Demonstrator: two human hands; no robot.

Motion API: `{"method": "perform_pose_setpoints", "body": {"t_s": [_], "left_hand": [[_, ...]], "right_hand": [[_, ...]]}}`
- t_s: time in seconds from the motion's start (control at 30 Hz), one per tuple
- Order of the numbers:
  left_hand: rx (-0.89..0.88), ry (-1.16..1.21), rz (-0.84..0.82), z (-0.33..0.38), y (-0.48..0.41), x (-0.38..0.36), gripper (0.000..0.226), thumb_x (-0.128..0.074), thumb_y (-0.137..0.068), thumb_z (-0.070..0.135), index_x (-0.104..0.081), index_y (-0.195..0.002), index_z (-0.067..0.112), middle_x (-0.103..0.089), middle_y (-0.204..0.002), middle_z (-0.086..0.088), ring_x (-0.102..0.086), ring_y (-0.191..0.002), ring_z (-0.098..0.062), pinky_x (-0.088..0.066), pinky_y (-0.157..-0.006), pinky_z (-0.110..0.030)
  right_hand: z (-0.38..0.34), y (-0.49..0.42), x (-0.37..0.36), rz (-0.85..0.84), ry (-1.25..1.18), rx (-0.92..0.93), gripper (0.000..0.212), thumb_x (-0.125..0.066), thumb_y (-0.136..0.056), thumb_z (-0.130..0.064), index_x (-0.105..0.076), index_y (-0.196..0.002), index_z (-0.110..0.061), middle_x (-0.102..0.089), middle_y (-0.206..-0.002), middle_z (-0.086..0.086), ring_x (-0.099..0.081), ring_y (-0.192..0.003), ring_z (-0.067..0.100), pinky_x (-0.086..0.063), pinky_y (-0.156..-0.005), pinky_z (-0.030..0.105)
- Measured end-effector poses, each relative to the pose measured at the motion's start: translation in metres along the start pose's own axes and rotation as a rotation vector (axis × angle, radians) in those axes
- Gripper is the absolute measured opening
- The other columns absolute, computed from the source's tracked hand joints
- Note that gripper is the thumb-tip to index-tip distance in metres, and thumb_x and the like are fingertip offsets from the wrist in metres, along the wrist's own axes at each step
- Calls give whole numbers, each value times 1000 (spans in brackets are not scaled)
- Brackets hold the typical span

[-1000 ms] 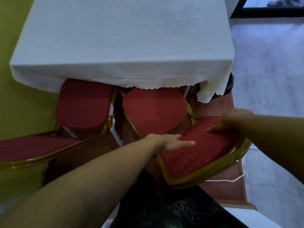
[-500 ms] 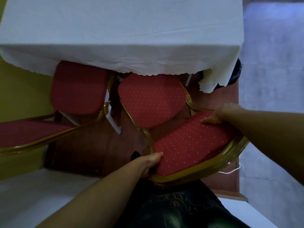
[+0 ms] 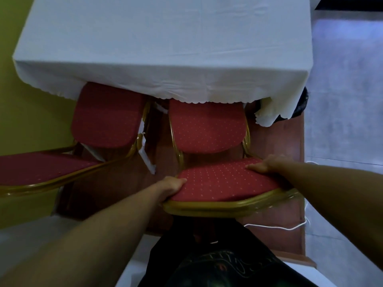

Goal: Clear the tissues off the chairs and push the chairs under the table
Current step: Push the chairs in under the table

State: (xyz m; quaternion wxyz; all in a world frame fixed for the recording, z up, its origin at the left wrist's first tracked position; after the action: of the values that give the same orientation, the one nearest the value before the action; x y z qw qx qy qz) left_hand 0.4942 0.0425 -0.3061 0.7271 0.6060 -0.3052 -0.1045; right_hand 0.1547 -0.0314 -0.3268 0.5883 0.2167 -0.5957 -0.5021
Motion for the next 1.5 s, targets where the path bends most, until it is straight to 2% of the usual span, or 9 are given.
{"method": "perform_pose_setpoints", "body": {"t_s": [0.23, 0.43, 0.6, 0.77, 1.1, 1.3, 1.37, 1.43, 1.5], "left_hand": [[-43, -311, 92, 13, -18, 76, 78, -46, -96, 61, -39, -150, 5, -46, -148, -17, -50, -130, -34, -40, -104, -39], [-60, -324, 13, 6, -24, 78, 76, -44, -97, 61, -40, -150, 7, -47, -148, -16, -50, -129, -33, -39, -109, -41], [-14, -355, 5, -15, -29, 102, 86, -44, -93, 68, -34, -153, 8, -45, -150, -16, -49, -131, -35, -37, -112, -46], [5, -390, -28, -49, -33, 104, 88, -47, -87, 72, -45, -148, 9, -54, -141, -13, -57, -122, -32, -41, -109, -45], [-41, -449, -22, -57, -26, 107, 95, -43, -78, 79, -46, -146, 13, -55, -139, -11, -57, -120, -31, -44, -106, -45], [-63, -521, -34, -60, -19, 112, 81, -34, -91, 74, -49, -146, 17, -54, -142, -11, -54, -124, -31, -42, -108, -43], [-145, -631, 85, -60, -13, 128, 65, -29, -99, 62, -52, -142, 20, -54, -141, -10, -54, -123, -29, -43, -105, -42], [-221, -929, 395, -65, -2, 165, 51, -35, -101, 50, -51, -137, 18, -50, -139, -11, -49, -123, -27, -43, -103, -40], [-205, -1249, 606, -77, 9, 201, 52, -49, -96, 47, -43, -140, 19, -44, -138, -10, -43, -126, -26, -40, -104, -38]], "right_hand": [[-47, 20, -16, -37, -119, 24, 104, -52, -76, -86, -44, -150, -15, -47, -151, 17, -51, -132, 39, -43, -110, 48], [-50, 33, -16, -41, -156, 13, 101, -53, -78, -84, -45, -150, -13, -48, -149, 17, -51, -131, 38, -45, -109, 47], [-67, 55, -36, -96, -218, 13, 101, -58, -79, -80, -40, -152, -12, -43, -152, 21, -51, -131, 41, -47, -105, 49], [-75, 67, -59, -141, -199, 32, 99, -55, -82, -80, -40, -152, -11, -46, -151, 19, -53, -130, 39, -46, -108, 46], [-77, 72, -63, -128, -168, 34, 100, -50, -83, -82, -40, -151, -10, -45, -152, 19, -51, -133, 38, -45, -109, 45], [-80, 74, -68, -125, -162, 34, 98, -49, -84, -81, -41, -151, -10, -46, -151, 18, -52, -132, 36, -46, -108, 44], [-81, 74, -67, -117, -146, 34, 96, -48, -86, -80, -41, -151, -10, -46, -151, 18, -51, -133, 36, -44, -109, 43], [-88, 74, -67, -121, -112, 51, 95, -43, -87, -80, -41, -151, -10, -47, -152, 16, -51, -134, 34, -43, -110, 43], [-96, 74, -68, -130, -88, 60, 96, -40, -86, -83, -44, -150, -12, -48, -151, 14, -52, -133, 33, -43, -110, 44]]}}
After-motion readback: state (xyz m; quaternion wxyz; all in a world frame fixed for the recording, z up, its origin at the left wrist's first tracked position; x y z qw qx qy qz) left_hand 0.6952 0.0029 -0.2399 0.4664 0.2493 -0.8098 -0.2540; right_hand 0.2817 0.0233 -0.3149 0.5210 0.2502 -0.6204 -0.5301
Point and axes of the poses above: each hand's wrist, its own y-axis away from the middle knuckle, its own x-axis out of the back of the hand, z = x × y, the point moved 5 cm from there along -y, towards the middle knuckle
